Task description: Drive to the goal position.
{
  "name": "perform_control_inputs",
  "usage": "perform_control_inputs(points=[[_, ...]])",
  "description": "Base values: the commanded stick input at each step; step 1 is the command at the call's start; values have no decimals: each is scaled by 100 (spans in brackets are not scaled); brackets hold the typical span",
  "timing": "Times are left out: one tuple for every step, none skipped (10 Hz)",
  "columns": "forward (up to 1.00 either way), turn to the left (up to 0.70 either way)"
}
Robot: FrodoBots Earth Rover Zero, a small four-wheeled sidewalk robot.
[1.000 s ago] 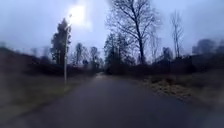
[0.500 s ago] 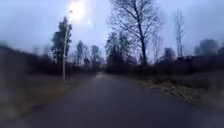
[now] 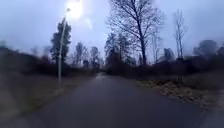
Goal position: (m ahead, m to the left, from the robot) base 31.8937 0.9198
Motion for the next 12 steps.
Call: perform_control_inputs(points=[[70,6],[70,10],[70,14],[70,13],[70,3],[70,0],[70,0],[70,0],[70,0],[70,0],[70,0],[70,0]])
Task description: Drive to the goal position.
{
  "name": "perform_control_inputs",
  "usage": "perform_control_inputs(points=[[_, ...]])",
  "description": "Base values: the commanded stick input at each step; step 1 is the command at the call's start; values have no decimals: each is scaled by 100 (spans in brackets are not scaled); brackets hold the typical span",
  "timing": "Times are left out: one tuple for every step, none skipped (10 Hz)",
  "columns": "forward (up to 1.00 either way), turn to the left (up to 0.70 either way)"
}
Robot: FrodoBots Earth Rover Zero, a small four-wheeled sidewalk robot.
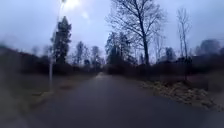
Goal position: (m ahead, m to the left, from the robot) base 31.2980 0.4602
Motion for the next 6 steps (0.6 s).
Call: perform_control_inputs(points=[[70,0],[70,7],[70,11],[70,13],[70,7],[70,2]])
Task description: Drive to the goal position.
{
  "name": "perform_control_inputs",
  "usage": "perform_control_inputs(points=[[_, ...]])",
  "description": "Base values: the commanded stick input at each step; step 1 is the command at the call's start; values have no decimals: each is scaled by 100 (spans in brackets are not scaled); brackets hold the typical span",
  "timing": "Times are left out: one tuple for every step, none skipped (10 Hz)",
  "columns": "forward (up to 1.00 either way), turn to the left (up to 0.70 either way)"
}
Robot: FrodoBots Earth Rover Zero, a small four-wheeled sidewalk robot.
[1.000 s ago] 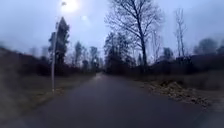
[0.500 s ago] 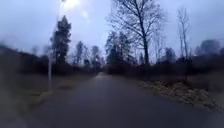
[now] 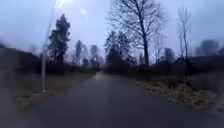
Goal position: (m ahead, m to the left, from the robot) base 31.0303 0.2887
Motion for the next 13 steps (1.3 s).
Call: perform_control_inputs(points=[[70,0],[70,0],[70,0],[70,0],[70,0],[70,0],[70,3],[70,8],[70,14],[70,14],[70,6],[70,0],[70,0]])
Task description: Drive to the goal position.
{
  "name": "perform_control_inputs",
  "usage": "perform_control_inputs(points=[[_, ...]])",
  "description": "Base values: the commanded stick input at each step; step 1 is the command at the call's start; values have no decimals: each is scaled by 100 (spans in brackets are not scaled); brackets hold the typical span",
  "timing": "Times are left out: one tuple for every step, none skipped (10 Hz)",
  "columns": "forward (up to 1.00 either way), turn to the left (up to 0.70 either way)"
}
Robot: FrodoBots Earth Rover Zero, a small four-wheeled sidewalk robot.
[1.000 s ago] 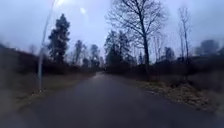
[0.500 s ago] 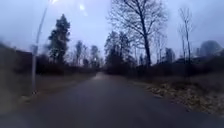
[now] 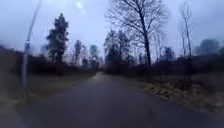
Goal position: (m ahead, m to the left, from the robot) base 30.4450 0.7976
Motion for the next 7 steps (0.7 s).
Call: perform_control_inputs(points=[[70,0],[70,0],[70,0],[70,0],[70,0],[70,0],[70,0]])
